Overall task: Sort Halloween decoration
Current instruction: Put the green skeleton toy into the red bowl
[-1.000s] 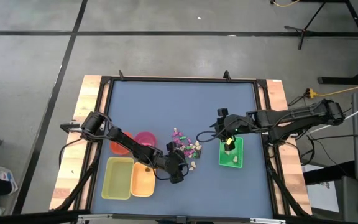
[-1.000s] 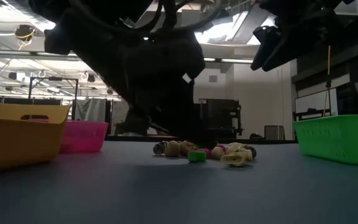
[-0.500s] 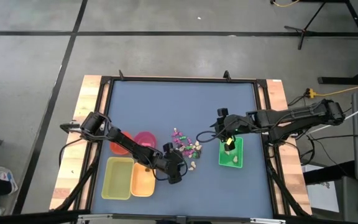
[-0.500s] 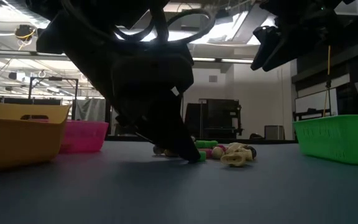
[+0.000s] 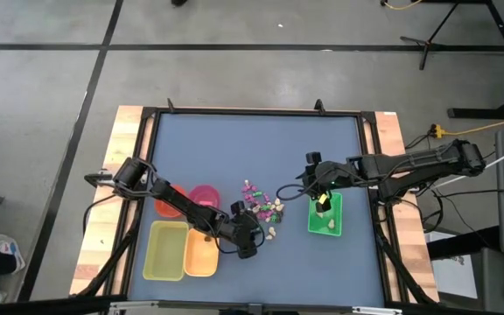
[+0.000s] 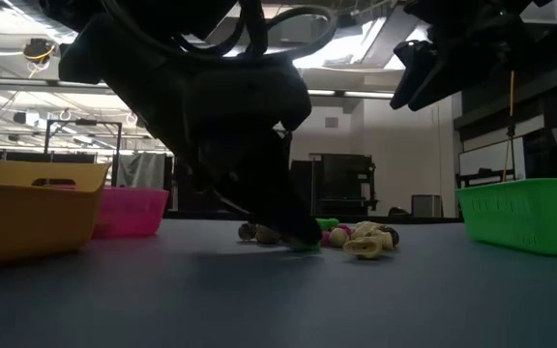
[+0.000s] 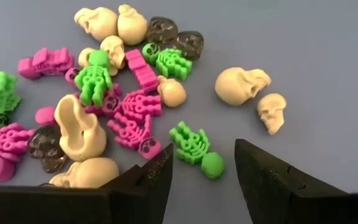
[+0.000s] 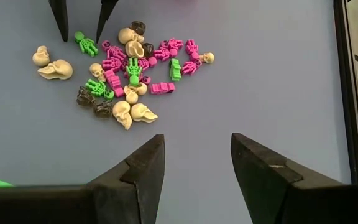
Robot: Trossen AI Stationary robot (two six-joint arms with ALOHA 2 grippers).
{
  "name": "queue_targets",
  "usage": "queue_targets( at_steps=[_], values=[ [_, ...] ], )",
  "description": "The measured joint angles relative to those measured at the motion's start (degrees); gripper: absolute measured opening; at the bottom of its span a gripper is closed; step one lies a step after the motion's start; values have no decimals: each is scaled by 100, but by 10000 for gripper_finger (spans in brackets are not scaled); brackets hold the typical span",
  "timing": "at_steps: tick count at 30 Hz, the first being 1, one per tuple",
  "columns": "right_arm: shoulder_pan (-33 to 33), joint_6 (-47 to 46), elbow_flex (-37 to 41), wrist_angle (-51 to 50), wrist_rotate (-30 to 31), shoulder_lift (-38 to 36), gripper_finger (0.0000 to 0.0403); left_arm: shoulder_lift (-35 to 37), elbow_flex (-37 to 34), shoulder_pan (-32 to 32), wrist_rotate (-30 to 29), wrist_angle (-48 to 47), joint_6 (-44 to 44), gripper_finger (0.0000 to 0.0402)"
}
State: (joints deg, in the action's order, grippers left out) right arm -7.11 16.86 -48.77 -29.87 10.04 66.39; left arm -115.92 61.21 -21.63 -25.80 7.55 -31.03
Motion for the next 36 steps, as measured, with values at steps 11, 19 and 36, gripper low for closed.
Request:
queue_targets(
  at_steps=[11, 19, 36],
  values=[
    [-1, 0, -2, -5, -1, 0, 184, -214, 22, 114, 180, 190, -147, 156],
    [0, 1, -2, 0, -9, 0, 184, -219, 22, 111, 152, 136, -144, 132],
    [-1, 0, -2, 2, -12, 0, 184, -232, 24, 109, 135, 131, -144, 55]
  ],
)
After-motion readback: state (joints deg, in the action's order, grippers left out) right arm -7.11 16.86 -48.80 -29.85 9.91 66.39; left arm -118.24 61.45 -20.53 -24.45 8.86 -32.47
